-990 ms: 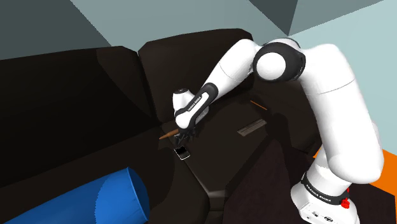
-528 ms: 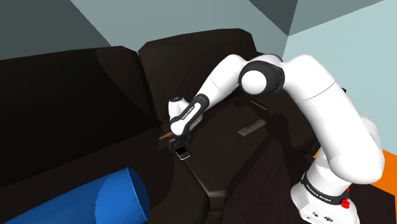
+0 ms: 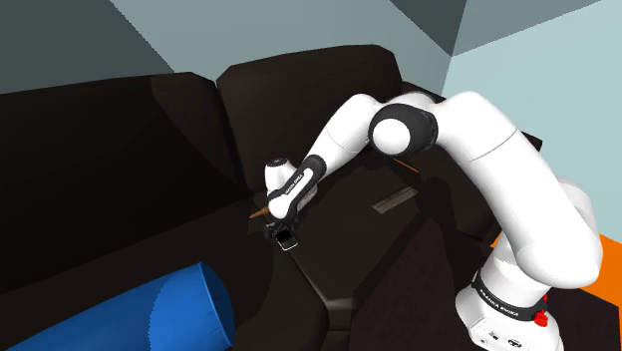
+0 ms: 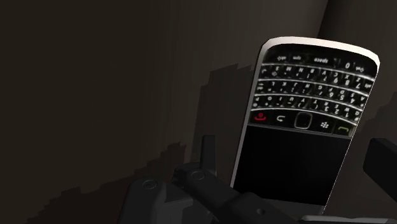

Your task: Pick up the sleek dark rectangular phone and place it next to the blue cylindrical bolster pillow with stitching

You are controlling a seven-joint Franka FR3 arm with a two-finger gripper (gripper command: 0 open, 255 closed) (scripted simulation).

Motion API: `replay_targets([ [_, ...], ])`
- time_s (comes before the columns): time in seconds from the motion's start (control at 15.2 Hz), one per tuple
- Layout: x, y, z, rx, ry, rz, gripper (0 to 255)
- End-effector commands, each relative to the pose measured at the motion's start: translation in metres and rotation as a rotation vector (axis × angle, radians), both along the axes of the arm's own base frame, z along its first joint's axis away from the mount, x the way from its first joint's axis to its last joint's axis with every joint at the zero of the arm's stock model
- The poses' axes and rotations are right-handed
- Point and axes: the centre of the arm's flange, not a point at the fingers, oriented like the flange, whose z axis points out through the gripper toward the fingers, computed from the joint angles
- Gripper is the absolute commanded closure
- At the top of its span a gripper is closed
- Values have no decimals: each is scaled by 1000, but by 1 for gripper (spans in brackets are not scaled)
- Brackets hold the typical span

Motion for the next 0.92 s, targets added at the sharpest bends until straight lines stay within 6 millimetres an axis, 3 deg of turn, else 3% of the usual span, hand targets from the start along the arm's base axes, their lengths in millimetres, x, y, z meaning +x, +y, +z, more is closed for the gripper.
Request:
replay_targets([
  [0.0,0,0,0,0,0,0,0],
  [0.2,0,0,0,0,0,0,0],
  [0.26,0,0,0,0,0,0,255],
  [0.86,0,0,0,0,0,0,255],
])
